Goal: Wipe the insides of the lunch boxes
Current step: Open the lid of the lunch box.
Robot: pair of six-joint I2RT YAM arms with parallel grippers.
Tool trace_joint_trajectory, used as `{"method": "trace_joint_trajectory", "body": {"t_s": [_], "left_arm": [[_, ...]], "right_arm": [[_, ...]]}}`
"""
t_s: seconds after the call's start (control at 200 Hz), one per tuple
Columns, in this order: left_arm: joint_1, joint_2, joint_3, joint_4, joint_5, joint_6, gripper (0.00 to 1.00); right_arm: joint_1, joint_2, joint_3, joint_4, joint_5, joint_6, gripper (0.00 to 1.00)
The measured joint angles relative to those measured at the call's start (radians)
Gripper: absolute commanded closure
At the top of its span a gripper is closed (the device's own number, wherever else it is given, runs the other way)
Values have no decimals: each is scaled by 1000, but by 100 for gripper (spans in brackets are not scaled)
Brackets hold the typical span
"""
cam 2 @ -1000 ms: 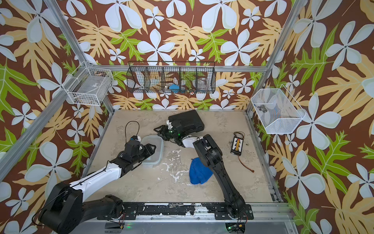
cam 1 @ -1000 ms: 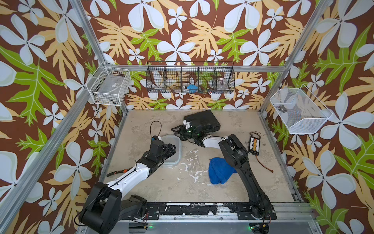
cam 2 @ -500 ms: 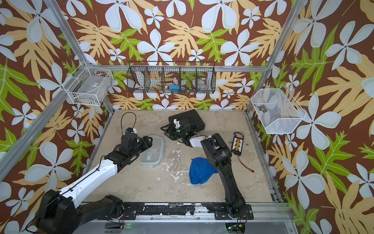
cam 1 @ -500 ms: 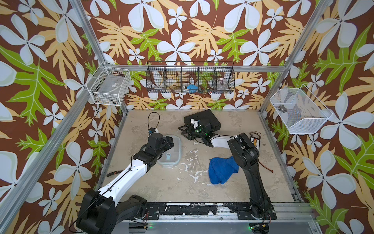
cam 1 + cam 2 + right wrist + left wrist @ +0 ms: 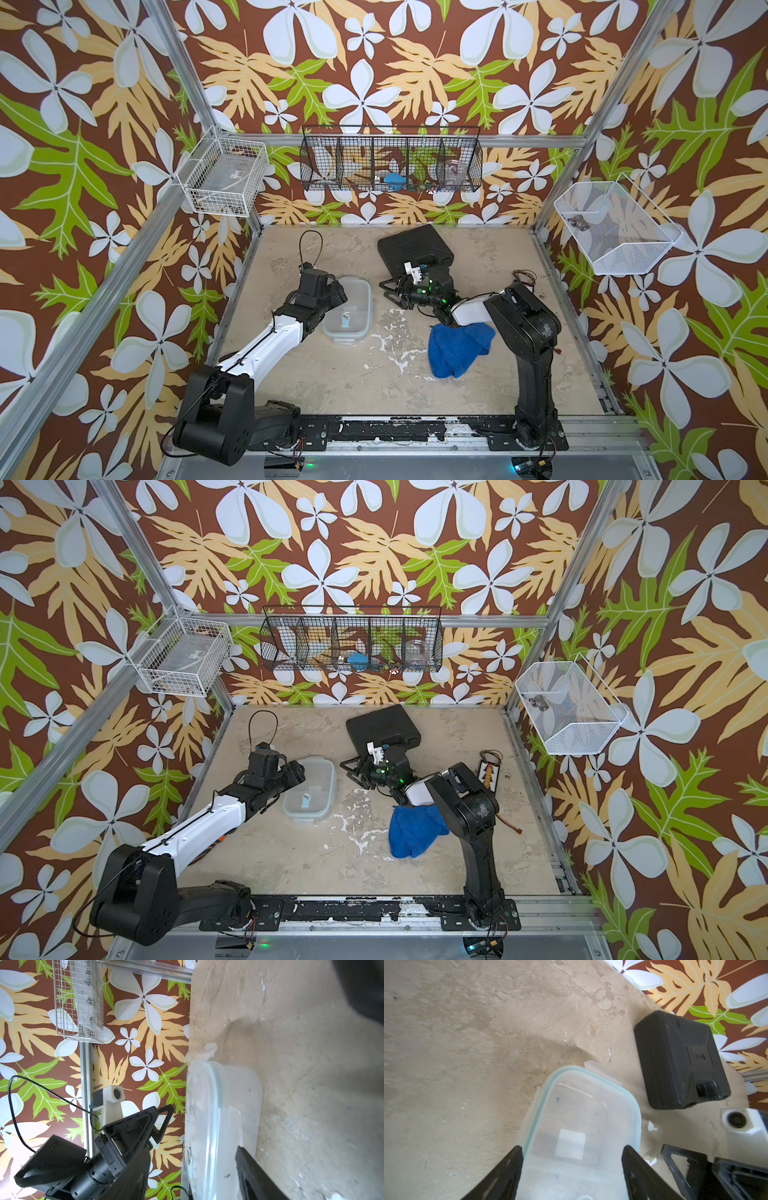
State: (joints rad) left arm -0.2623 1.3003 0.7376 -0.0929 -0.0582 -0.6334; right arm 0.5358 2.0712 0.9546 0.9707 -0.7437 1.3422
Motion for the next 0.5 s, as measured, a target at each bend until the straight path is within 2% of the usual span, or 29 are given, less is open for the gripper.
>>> {"method": "trace_joint_trajectory", "body": {"t_s": [0.24, 0.5], "left_arm": [[1, -1, -64, 59, 60, -27, 25], [2, -6, -73, 84, 100, -50, 27]], "right_arm": [[31, 87, -129, 269, -39, 118, 35], [56, 212, -77, 545, -40, 262, 36]]}}
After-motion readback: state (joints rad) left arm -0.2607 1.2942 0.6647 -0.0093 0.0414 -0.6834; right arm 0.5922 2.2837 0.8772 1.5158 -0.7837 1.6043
